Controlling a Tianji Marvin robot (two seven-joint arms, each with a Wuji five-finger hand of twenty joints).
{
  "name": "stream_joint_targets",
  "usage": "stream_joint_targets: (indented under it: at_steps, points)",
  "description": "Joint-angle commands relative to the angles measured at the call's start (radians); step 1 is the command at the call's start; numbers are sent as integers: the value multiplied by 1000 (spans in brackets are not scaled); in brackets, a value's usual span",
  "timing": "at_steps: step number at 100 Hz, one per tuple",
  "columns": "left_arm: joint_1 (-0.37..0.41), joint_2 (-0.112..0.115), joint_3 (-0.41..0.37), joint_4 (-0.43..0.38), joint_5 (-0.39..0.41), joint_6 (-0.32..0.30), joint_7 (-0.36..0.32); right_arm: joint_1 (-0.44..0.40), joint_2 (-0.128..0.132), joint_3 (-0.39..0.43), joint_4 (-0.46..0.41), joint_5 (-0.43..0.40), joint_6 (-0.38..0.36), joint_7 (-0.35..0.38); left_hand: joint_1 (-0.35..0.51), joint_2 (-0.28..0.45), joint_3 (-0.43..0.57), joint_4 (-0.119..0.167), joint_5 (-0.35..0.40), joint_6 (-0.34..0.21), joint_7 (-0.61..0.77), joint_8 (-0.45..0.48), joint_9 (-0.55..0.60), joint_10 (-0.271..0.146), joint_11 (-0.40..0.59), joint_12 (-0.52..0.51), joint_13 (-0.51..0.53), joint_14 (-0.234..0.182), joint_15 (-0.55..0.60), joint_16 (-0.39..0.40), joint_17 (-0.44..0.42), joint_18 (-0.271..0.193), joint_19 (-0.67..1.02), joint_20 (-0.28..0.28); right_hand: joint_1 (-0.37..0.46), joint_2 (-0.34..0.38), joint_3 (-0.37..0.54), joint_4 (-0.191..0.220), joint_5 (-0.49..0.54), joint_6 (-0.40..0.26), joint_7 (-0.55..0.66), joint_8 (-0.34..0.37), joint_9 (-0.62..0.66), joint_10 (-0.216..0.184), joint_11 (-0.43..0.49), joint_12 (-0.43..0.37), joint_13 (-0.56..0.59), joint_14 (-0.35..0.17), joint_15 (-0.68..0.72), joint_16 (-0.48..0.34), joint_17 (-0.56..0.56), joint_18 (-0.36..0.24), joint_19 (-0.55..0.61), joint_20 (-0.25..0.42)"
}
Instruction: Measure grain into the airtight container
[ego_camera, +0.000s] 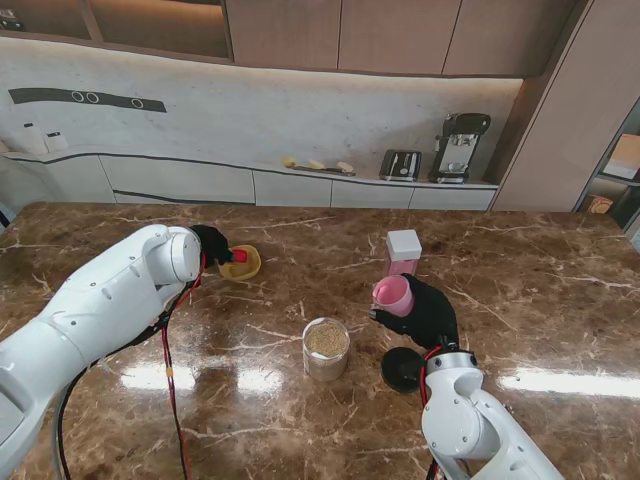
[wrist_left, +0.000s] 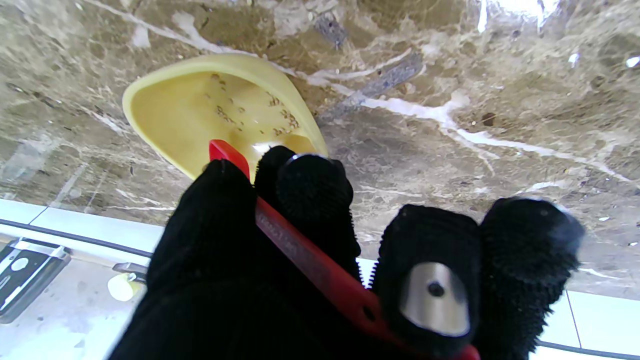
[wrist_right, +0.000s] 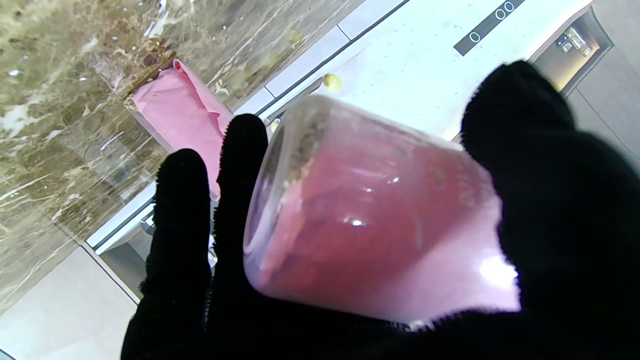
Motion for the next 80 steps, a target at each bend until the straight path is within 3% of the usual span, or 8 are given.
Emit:
stream_joint_targets:
  at_steps: [1,20,23,39,51,66,80]
  points:
    - [-16,-7,16,9,-4,-4,-9,-7,-3,2,4,5,6,15,-8,41,-21,20,-37,3,14,-16,8,1,-9,13,28,-1,60,9,-15,35,53,20,79,161,176,-5,47,-122,77,7,21,-67,28,-11,1,-38,-4,3,-4,-17,-18,-21]
    - [-24,-13,29,18,-11,3,-7,-5,-4,4,6,9,3,15,-88,4,-11,39,-83,0,-17,-44,-38,7,-29,8,29,-24,17,14,-44,19,42,33,76,160,176,-4,46,-121,76,6,21,-67,27,-15,0,-37,-4,3,-5,-16,-19,-21]
    - [-25,-13,31,17,-12,8,-9,-5,-4,4,7,9,2,15,-134,-16,64,28,-90,2,-31,-48,-45,9,-32,5,30,-30,8,28,-47,17,37,42,76,160,176,-4,46,-122,76,6,22,-66,27,-15,-1,-38,-4,3,-5,-16,-19,-21]
    - [-29,-12,36,15,-10,12,-13,-5,-4,4,10,11,-2,15,-196,-25,108,31,-106,14,-100,-118,-74,10,-46,1,29,-38,-5,25,-67,11,30,45,74,159,177,-3,46,-121,76,6,21,-67,26,-19,-1,-37,-4,3,-6,-16,-19,-21]
    - [-23,-11,24,5,-8,18,-11,-6,-4,4,11,12,-4,16,-320,-37,233,25,-124,22,-157,-159,-137,22,-94,-6,27,-47,-77,40,-122,-2,-2,57,73,157,178,-2,45,-122,75,6,19,-67,25,-22,-1,-37,-5,3,-6,-16,-19,-21]
    - [-15,1,11,-18,16,20,-18,-5,-5,5,13,14,-10,13,-369,-18,239,39,-148,23,-184,-169,-198,24,-136,-23,21,-41,-173,41,-181,-10,-42,49,72,157,179,-1,44,-120,75,6,21,-67,26,-25,-2,-37,-5,3,-6,-16,-19,-21]
    - [-1,8,-9,-37,38,16,-12,-5,-5,5,15,15,-16,10,-400,-7,240,49,-166,15,-209,-175,-254,36,-199,-57,18,-40,-252,91,-223,-18,-67,51,71,156,179,-1,44,-120,75,6,20,-66,27,-27,-1,-37,-5,3,-6,-16,-19,-21]
